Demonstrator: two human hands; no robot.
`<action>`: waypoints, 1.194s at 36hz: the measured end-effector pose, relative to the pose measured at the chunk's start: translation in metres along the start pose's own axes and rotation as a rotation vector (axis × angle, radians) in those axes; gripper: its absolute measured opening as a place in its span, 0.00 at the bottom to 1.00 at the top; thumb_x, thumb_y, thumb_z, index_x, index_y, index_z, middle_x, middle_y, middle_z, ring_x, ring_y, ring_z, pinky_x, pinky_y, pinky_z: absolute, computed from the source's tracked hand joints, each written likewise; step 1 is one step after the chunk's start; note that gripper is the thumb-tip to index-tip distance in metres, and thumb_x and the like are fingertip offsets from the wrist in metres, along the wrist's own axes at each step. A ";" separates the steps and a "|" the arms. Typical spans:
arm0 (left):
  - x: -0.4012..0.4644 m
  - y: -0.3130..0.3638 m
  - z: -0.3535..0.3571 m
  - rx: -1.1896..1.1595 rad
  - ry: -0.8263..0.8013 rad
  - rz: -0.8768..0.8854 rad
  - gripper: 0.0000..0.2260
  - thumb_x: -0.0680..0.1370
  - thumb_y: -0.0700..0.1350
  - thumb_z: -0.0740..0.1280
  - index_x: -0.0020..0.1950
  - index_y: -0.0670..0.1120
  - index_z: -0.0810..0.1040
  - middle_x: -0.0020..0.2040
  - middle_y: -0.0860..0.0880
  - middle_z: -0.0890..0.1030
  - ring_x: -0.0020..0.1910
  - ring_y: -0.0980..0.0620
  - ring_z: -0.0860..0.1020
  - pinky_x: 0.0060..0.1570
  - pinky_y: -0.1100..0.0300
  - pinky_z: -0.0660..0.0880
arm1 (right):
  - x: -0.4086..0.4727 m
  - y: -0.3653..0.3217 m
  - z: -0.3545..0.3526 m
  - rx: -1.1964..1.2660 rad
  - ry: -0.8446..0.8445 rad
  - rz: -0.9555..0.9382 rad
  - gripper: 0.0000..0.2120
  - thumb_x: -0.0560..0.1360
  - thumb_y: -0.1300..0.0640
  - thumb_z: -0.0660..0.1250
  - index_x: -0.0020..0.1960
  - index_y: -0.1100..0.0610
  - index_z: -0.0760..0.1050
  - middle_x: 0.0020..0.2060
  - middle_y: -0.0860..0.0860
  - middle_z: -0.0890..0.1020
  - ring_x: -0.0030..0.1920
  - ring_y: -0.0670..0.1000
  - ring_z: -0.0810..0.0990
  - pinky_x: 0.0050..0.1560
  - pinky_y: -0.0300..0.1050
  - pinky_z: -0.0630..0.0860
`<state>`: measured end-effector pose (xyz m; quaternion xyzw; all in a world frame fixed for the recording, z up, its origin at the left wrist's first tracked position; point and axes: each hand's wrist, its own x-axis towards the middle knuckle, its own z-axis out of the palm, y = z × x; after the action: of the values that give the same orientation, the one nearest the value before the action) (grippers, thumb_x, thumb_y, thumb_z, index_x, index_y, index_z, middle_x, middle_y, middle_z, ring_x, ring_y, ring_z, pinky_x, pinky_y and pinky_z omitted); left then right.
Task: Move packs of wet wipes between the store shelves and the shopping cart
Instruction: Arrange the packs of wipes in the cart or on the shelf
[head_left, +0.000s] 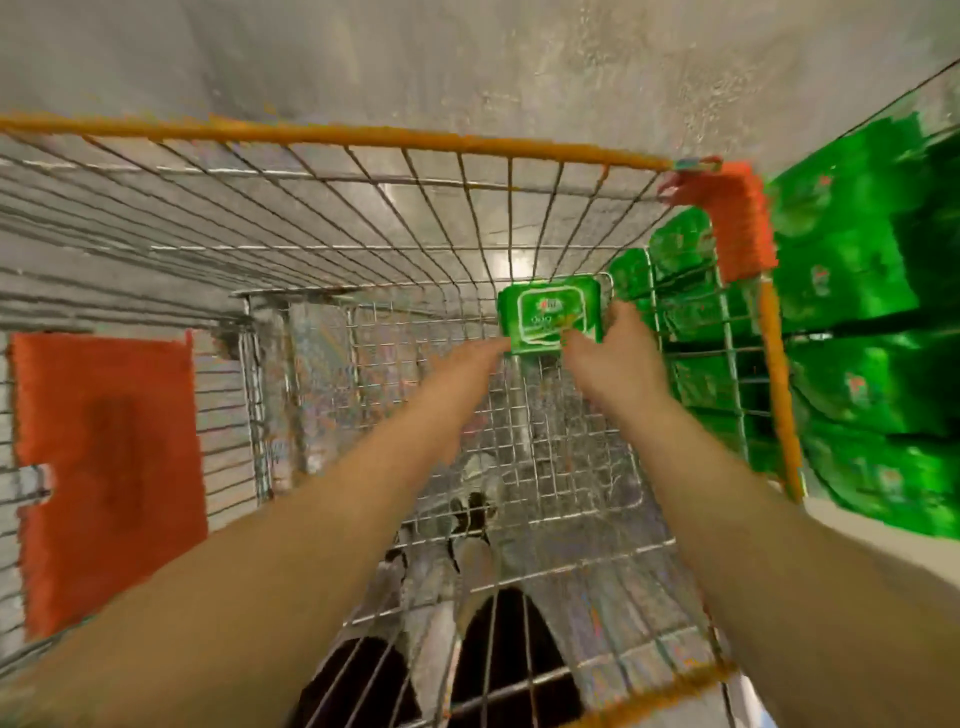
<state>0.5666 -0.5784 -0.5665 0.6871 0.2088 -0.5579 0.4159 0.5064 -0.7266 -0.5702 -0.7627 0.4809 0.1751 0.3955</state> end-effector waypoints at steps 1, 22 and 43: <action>0.012 0.000 0.006 -0.003 -0.008 -0.003 0.26 0.81 0.61 0.63 0.76 0.51 0.69 0.64 0.49 0.75 0.62 0.46 0.73 0.54 0.52 0.72 | 0.011 0.002 0.007 0.022 0.029 0.008 0.37 0.76 0.45 0.68 0.79 0.57 0.58 0.72 0.58 0.72 0.69 0.61 0.74 0.69 0.57 0.73; 0.112 -0.001 0.025 -0.211 0.027 -0.003 0.37 0.73 0.63 0.73 0.77 0.51 0.67 0.71 0.44 0.75 0.67 0.42 0.74 0.71 0.43 0.71 | 0.076 0.007 0.036 0.443 -0.051 0.212 0.47 0.69 0.45 0.79 0.80 0.56 0.58 0.76 0.54 0.68 0.74 0.58 0.68 0.73 0.54 0.64; -0.123 0.043 -0.072 -0.227 -0.048 0.359 0.41 0.57 0.61 0.82 0.63 0.40 0.77 0.56 0.44 0.86 0.52 0.46 0.82 0.50 0.52 0.77 | -0.135 -0.097 -0.055 0.769 -0.106 -0.052 0.16 0.77 0.47 0.71 0.59 0.52 0.70 0.50 0.44 0.79 0.51 0.43 0.78 0.50 0.44 0.70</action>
<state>0.6061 -0.5233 -0.4342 0.6488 0.1346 -0.4639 0.5880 0.5207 -0.6667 -0.4057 -0.5604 0.4711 0.0109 0.6811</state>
